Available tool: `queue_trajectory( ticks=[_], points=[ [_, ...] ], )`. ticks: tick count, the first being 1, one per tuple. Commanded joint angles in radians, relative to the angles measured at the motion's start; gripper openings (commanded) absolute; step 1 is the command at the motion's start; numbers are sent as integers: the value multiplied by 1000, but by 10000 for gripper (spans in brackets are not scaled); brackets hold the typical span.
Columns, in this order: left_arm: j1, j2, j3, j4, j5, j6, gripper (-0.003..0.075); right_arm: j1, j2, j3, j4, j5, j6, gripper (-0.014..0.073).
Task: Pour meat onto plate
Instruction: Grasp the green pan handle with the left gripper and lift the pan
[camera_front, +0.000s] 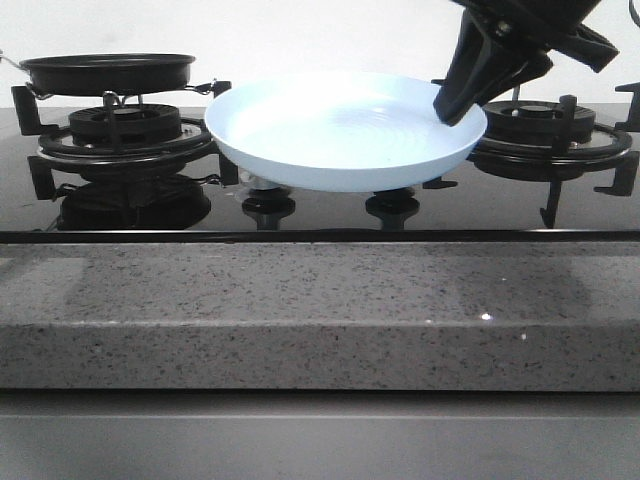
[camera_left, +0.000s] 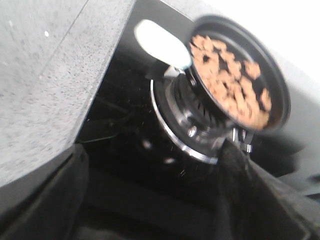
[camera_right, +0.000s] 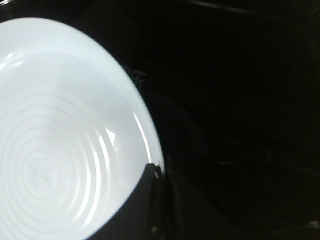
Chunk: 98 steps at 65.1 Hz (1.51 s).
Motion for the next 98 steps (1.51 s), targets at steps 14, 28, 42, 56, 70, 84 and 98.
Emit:
queue_trajectory(
  ticks=[14, 28, 42, 56, 70, 84, 98],
  points=[
    [59, 189, -59, -551, 52, 280, 531, -1, -43, -28, 41, -33, -10, -69],
    [59, 335, -165, -637, 138, 314, 531, -1, -43, -28, 41, -33, -10, -69],
    [52, 426, -228, -706, 168, 314, 531, -1, -43, -28, 41, -33, -10, -69],
    [10, 493, -296, -708, 200, 314, 531, -1, -43, -28, 41, -33, -10, -69],
    [-7, 507, -314, -710, 212, 314, 530, -1, -43, -28, 41, -33, -10, -69],
    [-7, 507, -314, -735, 236, 312, 333, -1, -43, -28, 41, -33, -10, -69],
    [-7, 507, -314, -735, 265, 306, 185, -1, -43, -28, 41, -33, -10, -69]
  ],
)
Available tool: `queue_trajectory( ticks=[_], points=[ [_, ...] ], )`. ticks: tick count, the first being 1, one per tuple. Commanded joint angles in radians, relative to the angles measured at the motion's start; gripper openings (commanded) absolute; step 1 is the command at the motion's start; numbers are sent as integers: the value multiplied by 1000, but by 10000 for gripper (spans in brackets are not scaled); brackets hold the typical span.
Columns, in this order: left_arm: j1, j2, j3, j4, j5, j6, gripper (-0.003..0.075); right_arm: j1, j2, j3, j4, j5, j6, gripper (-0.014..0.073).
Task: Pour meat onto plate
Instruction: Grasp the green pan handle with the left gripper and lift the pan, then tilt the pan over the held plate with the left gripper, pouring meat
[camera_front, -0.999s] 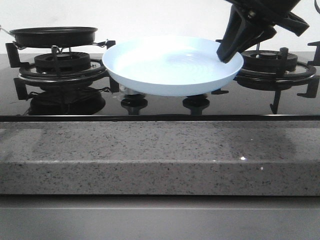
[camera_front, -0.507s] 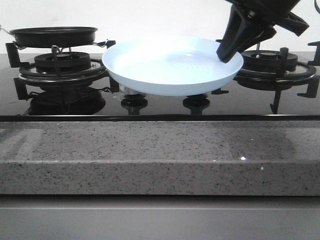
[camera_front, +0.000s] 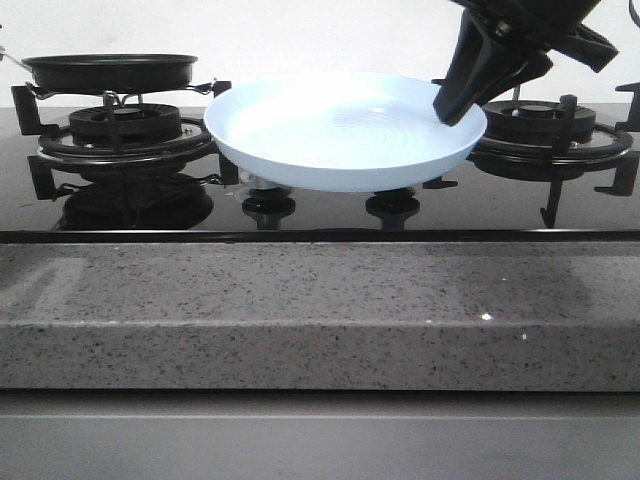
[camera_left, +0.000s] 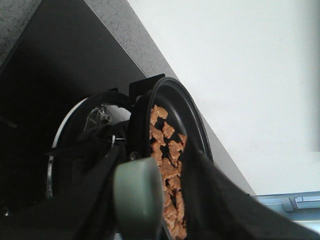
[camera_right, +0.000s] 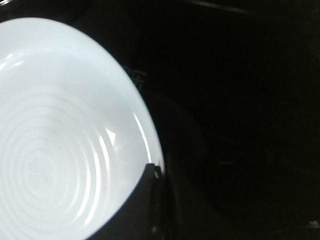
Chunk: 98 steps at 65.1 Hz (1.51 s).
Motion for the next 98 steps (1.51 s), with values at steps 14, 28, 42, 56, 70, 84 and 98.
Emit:
queue_trajectory(
  ticks=[14, 28, 42, 56, 70, 84, 98],
  points=[
    [-3, -41, -32, -65, 49, -6, 67, -1, -43, -28, 41, -33, -8, -69],
    [4, -41, -40, -65, 74, -4, -20, -1, -43, -28, 41, -33, -8, -69],
    [16, -110, -33, -80, 96, 12, -20, -1, -43, -28, 41, -33, -8, -69],
    [16, -254, 76, -188, 94, 83, -20, -1, -43, -28, 41, -33, -8, -69],
    [5, -370, 158, -195, 125, 131, -20, -1, -43, -28, 41, -33, -8, -69],
    [-100, -469, 179, -185, 64, 188, -20, -1, -43, -28, 41, -33, -8, -69],
    [-302, -508, 179, -162, -104, 294, -20, -1, -43, -28, 41, -33, -8, -69]
  ],
)
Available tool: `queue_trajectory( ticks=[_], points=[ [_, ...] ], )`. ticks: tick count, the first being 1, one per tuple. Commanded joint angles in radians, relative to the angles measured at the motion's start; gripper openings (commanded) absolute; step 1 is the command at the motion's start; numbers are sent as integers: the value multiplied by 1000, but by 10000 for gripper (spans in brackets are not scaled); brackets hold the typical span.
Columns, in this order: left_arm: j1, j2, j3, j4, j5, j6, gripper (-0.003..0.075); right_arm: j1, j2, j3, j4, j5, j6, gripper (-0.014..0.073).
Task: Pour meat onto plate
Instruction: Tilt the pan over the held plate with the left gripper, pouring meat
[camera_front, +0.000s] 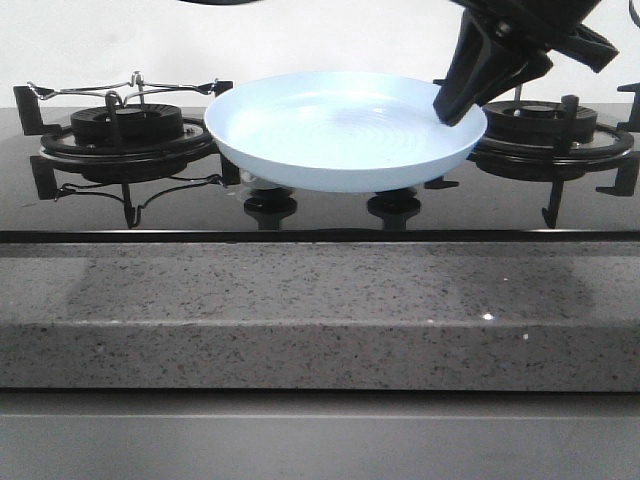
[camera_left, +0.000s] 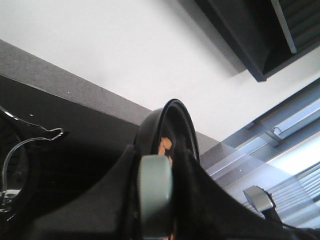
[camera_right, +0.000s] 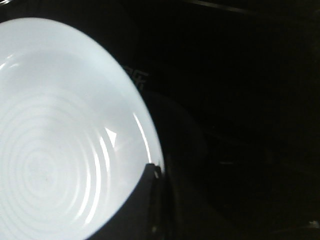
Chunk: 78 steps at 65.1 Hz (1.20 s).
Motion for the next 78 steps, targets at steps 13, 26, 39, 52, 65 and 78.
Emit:
queue_trajectory(
  ticks=[13, 26, 39, 52, 65, 78],
  points=[
    [-214, -71, -27, -72, -187, 206, -20, -1, -43, -28, 41, -33, -8, -69],
    [-301, -122, -27, -72, -221, 397, -20, -1, -43, -28, 41, -33, -8, -69],
    [-395, -151, -27, -72, -249, 618, -20, -1, -43, -28, 41, -33, -8, -69],
    [-477, -158, -27, -72, -286, 875, -20, -1, -43, -28, 41, -33, -8, -69],
    [-515, -158, -27, -72, -288, 1080, -20, -1, -43, -28, 41, -33, -8, -69],
    [-517, -158, -27, -65, -226, 1309, -20, -1, -43, -28, 41, -33, -8, -69]
  ],
)
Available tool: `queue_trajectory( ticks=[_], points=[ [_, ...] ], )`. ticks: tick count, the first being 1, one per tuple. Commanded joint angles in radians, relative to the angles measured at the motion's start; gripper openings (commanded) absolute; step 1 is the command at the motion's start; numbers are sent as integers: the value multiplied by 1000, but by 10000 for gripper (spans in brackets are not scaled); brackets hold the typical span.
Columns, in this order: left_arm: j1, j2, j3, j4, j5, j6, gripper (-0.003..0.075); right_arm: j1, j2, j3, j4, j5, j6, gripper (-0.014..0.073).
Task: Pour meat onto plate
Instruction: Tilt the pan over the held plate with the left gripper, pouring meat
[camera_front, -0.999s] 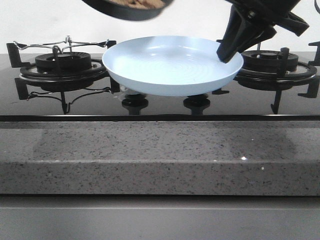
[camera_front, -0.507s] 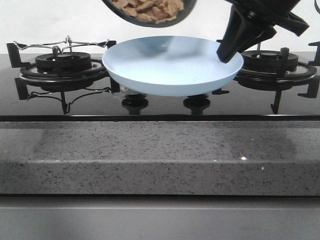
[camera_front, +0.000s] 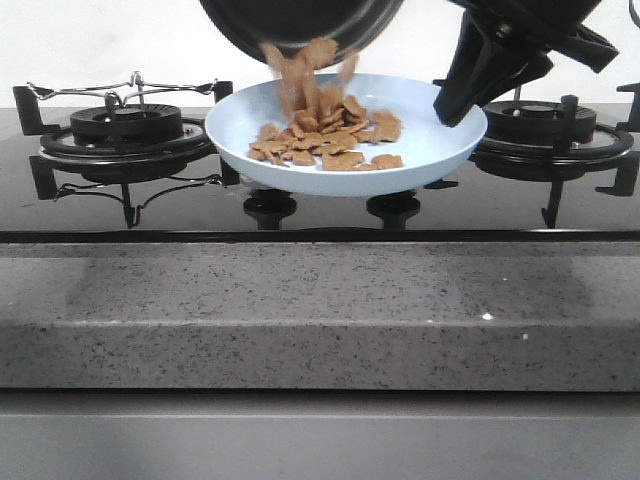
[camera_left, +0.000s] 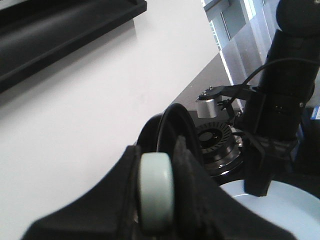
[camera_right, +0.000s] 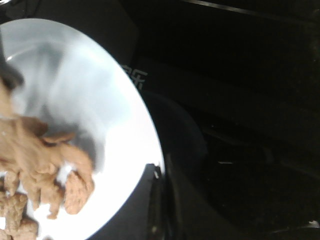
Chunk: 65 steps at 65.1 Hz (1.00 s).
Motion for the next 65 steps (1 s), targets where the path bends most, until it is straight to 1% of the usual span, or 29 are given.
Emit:
queue_trajectory(
  ticks=[1, 17, 20, 26, 34, 44, 56, 65],
  points=[
    [-10, -36, -31, -63, 67, 115, -20, -1, -43, -28, 41, -33, -8, -69],
    [-10, -36, -31, -63, 86, 126, -20, -1, -43, -28, 41, -33, -8, -69],
    [-10, -36, -31, -63, 71, 97, -20, -1, -43, -28, 41, -33, -8, -69],
    [-10, -36, -31, -89, -8, -31, -20, -1, -43, -28, 41, -33, -8, -69],
    [-1, -36, -31, -89, -102, -164, -20, -1, -43, -28, 41, -33, -8, -69],
    [60, -36, -31, -93, -118, -360, -20, -1, -43, -28, 41, -33, -8, -69],
    [215, -34, -31, -177, -119, -630, -20, -1, -43, -28, 41, -33, -8, -69],
    [348, -28, -31, -177, -117, -831, -20, -1, -43, -28, 41, -33, -8, -69]
  ],
)
